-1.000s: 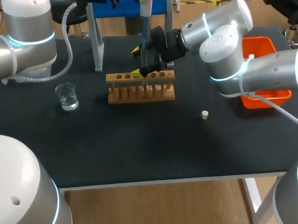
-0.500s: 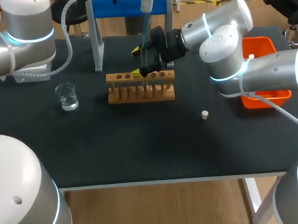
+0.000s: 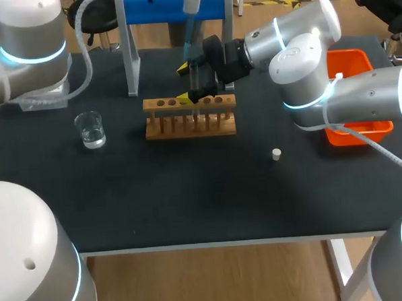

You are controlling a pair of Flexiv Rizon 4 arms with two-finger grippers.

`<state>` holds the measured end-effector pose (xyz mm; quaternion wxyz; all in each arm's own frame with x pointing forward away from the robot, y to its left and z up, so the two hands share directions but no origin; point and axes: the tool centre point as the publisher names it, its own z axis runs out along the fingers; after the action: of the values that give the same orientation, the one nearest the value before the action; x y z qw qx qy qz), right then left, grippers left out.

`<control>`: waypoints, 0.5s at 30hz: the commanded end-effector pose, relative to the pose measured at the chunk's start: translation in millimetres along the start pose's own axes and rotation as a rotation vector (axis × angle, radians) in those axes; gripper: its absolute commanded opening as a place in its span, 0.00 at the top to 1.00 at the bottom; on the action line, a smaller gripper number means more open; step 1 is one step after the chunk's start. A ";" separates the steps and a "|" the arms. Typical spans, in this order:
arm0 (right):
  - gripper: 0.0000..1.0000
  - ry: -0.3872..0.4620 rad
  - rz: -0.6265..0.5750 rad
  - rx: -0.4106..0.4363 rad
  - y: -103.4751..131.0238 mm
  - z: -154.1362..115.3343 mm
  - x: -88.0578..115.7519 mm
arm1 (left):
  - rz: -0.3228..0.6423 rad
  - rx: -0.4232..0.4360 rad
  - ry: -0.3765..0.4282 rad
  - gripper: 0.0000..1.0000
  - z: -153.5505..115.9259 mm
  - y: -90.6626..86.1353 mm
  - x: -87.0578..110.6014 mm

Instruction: Invert the test tube, pick up the pipette, mount the tip to pipette, aspirate from beaker and dispense into the tube, eject the tip, return the pipette, and cap with the stopper.

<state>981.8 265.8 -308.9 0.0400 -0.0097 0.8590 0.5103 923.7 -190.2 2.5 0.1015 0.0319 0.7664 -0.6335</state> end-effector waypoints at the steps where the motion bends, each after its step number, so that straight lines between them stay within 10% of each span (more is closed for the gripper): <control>1: 0.00 0.001 0.000 0.001 0.2 -0.7 -0.1 | -0.010 -0.004 -0.096 1.00 -29.7 3.6 44.8; 15: 0.00 0.001 0.000 0.001 0.2 -0.7 -0.1 | -0.066 0.026 -0.184 1.00 -39.4 44.3 112.2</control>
<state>981.8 265.9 -308.9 0.0399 -0.0098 0.8590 0.5103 841.7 -150.9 -41.6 0.1152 -0.0248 0.7592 -0.6400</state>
